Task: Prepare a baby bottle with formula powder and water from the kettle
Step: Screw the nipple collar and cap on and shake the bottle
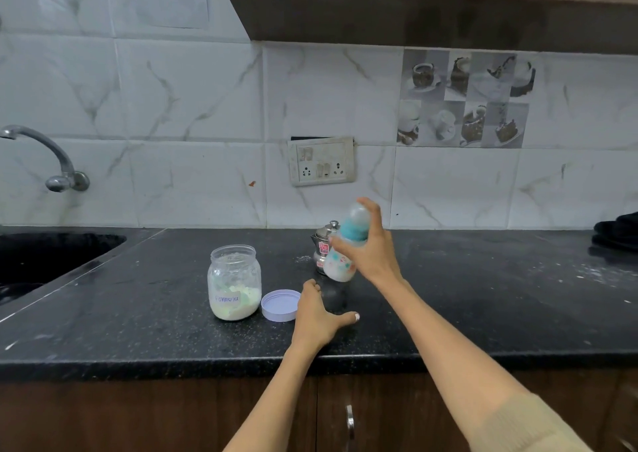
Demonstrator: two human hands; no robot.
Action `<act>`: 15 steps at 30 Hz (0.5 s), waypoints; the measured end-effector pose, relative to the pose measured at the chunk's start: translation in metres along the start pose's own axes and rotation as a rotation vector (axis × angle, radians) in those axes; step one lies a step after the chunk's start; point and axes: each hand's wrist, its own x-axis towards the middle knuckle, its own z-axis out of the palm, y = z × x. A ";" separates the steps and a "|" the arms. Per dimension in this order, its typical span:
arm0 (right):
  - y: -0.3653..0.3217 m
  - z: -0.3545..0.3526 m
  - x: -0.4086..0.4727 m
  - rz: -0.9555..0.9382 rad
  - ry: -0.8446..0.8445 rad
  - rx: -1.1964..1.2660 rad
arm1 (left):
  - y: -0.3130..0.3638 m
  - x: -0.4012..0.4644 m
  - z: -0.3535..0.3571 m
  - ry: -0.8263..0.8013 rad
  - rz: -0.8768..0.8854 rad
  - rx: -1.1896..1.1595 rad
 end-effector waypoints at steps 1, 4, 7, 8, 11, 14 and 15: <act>0.000 0.001 -0.001 0.004 -0.022 -0.006 | -0.001 0.000 0.000 -0.002 0.003 0.004; 0.005 0.003 -0.005 0.001 -0.032 -0.027 | -0.001 0.001 0.000 -0.004 -0.003 0.000; 0.007 0.002 -0.006 0.021 -0.062 -0.062 | -0.002 0.001 0.001 -0.002 0.005 0.015; 0.008 0.001 -0.005 0.020 -0.041 -0.056 | -0.001 0.002 0.001 -0.002 0.001 0.015; 0.004 -0.001 -0.004 0.015 -0.048 -0.047 | -0.002 0.002 0.002 -0.007 0.003 0.017; 0.001 -0.002 -0.003 0.015 0.005 -0.019 | -0.002 0.002 0.001 -0.005 -0.002 0.007; 0.000 -0.002 -0.003 0.019 -0.005 -0.018 | -0.002 0.002 0.001 -0.006 -0.001 0.008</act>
